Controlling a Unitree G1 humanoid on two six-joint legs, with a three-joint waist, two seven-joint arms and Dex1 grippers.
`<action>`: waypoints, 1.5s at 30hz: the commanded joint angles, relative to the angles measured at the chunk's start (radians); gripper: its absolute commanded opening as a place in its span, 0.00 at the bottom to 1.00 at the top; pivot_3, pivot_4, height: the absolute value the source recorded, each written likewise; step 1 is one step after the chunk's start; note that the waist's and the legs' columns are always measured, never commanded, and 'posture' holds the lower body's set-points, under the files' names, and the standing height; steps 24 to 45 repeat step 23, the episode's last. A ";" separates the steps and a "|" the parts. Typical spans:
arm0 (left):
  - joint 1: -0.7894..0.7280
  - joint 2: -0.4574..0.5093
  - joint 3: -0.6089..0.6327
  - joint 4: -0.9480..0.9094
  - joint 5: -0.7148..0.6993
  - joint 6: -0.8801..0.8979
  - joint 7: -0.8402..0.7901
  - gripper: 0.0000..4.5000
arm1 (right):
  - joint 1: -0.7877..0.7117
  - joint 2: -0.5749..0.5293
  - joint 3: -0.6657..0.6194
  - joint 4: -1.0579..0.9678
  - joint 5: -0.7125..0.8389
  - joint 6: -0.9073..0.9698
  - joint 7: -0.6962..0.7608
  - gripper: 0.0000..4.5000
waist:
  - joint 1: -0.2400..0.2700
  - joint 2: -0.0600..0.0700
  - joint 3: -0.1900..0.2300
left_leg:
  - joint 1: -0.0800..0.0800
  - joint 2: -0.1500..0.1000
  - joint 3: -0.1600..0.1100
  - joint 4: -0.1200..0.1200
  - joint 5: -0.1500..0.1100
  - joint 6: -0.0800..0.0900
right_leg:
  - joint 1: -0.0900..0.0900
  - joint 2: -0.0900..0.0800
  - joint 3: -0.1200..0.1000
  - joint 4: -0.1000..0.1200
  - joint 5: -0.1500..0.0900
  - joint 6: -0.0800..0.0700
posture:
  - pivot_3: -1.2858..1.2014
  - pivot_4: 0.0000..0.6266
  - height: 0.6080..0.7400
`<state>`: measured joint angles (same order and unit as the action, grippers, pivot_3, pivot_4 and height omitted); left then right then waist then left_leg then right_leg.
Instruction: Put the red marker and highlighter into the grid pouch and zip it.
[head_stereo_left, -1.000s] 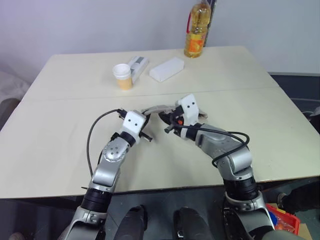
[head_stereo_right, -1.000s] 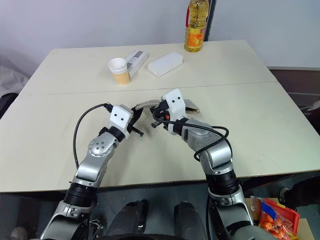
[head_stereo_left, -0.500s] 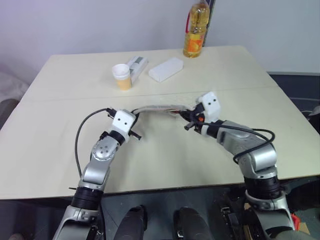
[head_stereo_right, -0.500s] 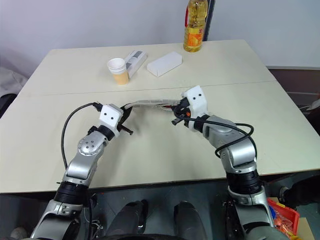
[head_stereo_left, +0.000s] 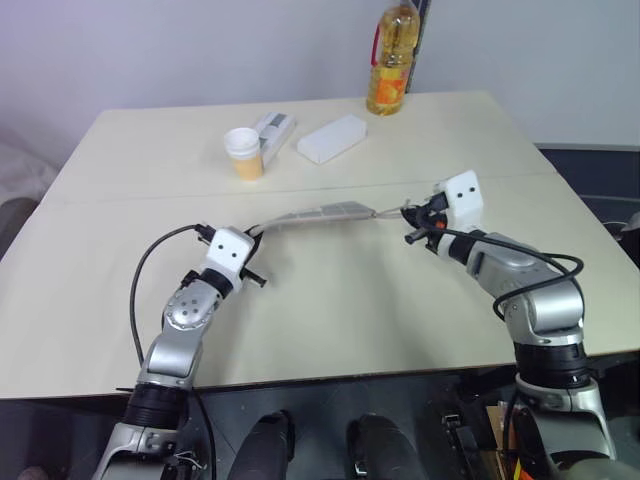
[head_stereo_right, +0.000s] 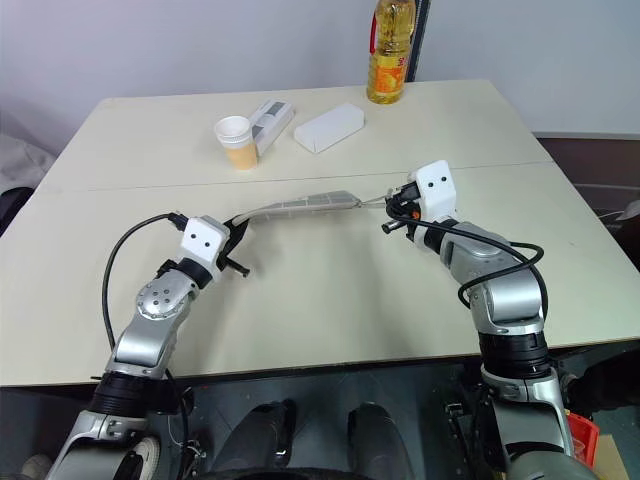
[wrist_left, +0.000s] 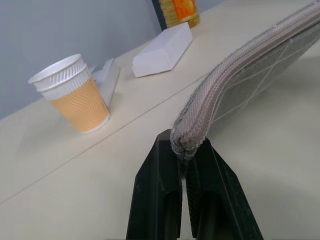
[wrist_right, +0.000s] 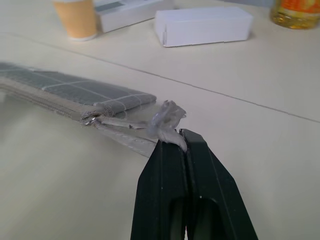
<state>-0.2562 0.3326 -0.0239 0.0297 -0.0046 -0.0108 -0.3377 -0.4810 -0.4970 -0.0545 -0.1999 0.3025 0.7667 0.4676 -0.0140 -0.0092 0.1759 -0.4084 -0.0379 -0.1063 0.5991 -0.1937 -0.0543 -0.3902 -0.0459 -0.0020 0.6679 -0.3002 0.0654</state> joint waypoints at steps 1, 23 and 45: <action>0.031 0.015 0.044 -0.058 -0.068 0.039 -0.042 0.17 | 0.037 -0.043 -0.014 -0.079 0.055 -0.003 0.089 0.19 | 0.000 0.000 0.000 | 0.000 0.000 0.000 0.000 0.000 0.000 | 0.000 0.000 0.000 0.000 0.000 0.000 | 0.52 0.24 1.00; 0.313 0.103 0.215 -0.251 -0.297 0.297 -0.150 0.92 | 0.274 -0.147 -0.096 -0.021 0.060 -0.199 0.217 0.75 | 0.004 0.000 0.000 | 0.000 0.001 0.000 0.000 0.000 0.000 | 0.001 -0.001 0.000 -0.002 0.000 0.000 | 0.52 0.24 1.00; 0.313 0.103 0.215 -0.251 -0.297 0.297 -0.150 0.92 | 0.274 -0.147 -0.096 -0.021 0.060 -0.199 0.217 0.75 | 0.004 0.000 0.000 | 0.000 0.001 0.000 0.000 0.000 0.000 | 0.001 -0.001 0.000 -0.002 0.000 0.000 | 0.52 0.24 1.00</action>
